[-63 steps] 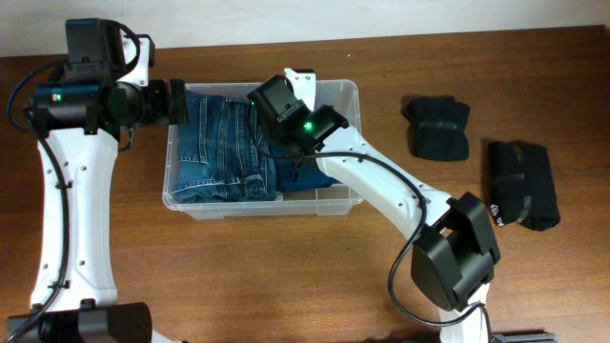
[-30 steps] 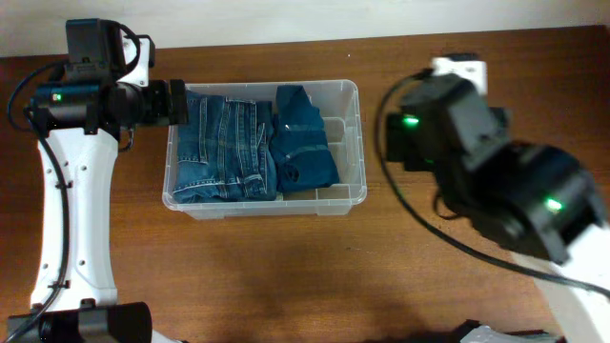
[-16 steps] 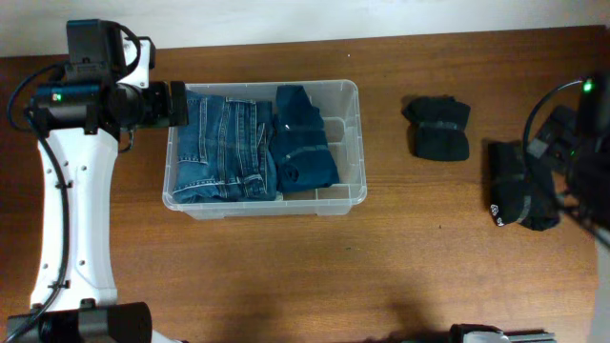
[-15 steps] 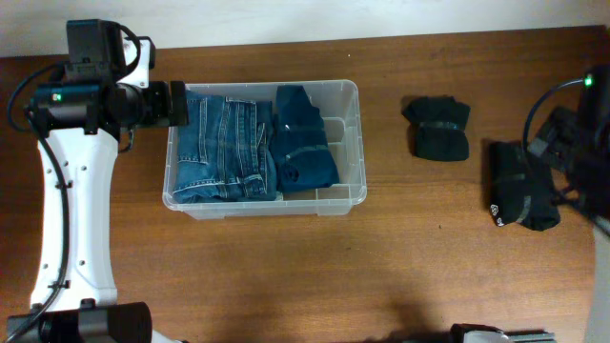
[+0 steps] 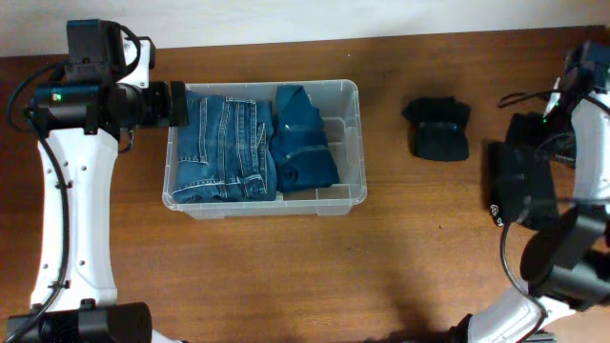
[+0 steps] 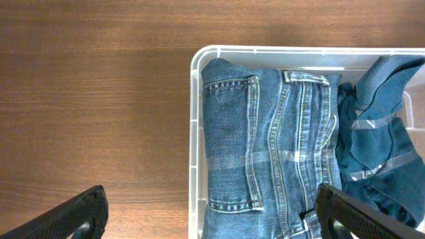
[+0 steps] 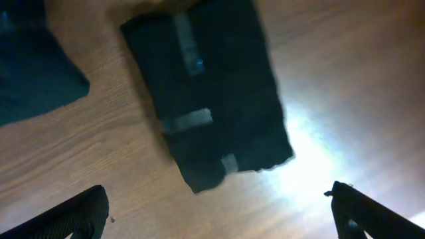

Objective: Pack container
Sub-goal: 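Grasp the folded black garment on the right with the right gripper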

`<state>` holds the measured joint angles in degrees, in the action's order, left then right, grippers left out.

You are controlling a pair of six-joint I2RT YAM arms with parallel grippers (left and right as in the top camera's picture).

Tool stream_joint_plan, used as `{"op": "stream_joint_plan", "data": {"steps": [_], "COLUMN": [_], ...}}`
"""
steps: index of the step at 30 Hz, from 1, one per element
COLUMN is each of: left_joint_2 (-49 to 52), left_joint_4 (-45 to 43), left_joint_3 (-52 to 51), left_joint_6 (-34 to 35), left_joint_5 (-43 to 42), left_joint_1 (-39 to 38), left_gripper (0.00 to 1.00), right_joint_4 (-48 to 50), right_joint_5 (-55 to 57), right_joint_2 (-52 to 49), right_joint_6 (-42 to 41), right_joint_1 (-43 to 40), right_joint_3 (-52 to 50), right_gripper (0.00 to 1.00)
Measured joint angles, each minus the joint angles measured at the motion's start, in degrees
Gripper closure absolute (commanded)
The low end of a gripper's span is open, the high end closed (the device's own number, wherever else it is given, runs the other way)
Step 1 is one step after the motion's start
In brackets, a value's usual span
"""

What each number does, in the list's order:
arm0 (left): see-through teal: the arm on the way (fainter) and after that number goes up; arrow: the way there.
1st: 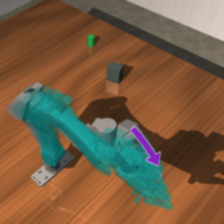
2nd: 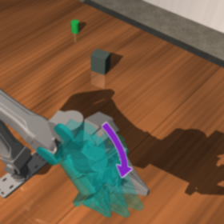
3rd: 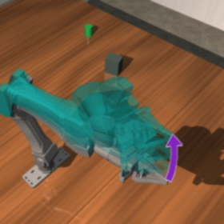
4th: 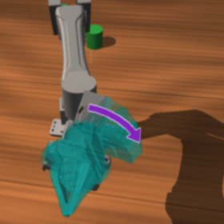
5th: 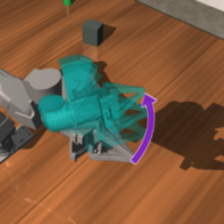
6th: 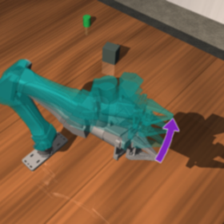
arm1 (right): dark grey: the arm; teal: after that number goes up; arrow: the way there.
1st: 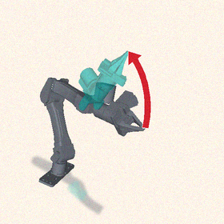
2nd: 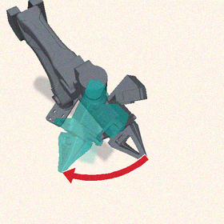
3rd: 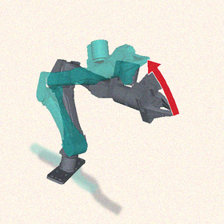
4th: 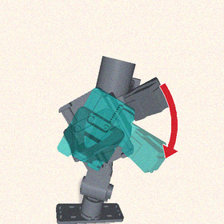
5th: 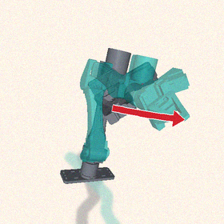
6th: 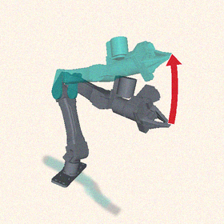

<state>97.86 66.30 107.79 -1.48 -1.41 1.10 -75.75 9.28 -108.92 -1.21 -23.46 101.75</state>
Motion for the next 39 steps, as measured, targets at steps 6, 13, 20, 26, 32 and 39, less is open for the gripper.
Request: {"op": "stream_joint_plan", "data": {"steps": [6, 13, 20, 26, 32, 39], "left_joint_2": [0.0, 0.0, 0.0, 0.0, 0.0, 0.0], "left_joint_4": [0.0, 0.0, -0.07, -0.07, -0.09, -0.07], "left_joint_3": [0.0, 0.0, 0.0, 0.0, 0.0, 0.0], "left_joint_6": [0.0, 0.0, 0.0, 0.0, 0.0, 0.0], "left_joint_5": [-0.02, -0.02, -0.02, -0.02, -0.02, -0.02], "left_joint_1": [0.0, 0.0, 0.0, 0.0, 0.0, 0.0], "left_gripper": [0.01, 0.01, 0.01, 0.01, 0.01, 0.01], "right_joint_4": [2.89, 5.9, 5.97, 6.01, 6.21, 5.84], "right_joint_5": [-2.08, -2.78, -4.07, -4.22, -3.37, -3.19], "right_joint_2": [-4.57, -8.98, -14.71, -16.0, -17.49, -17.51], "right_joint_6": [4.07, 4.92, 5.27, 5.55, 5.79, 4.22], "right_joint_1": [-0.17, -2.6, -4.22, -4.22, -4.22, -4.2], "right_joint_3": [-0.04, -0.04, -0.04, -0.04, -0.04, -0.04], "right_gripper": [0.01, 0.0, 0.26, 0.47, 0.83, 0.96]}}
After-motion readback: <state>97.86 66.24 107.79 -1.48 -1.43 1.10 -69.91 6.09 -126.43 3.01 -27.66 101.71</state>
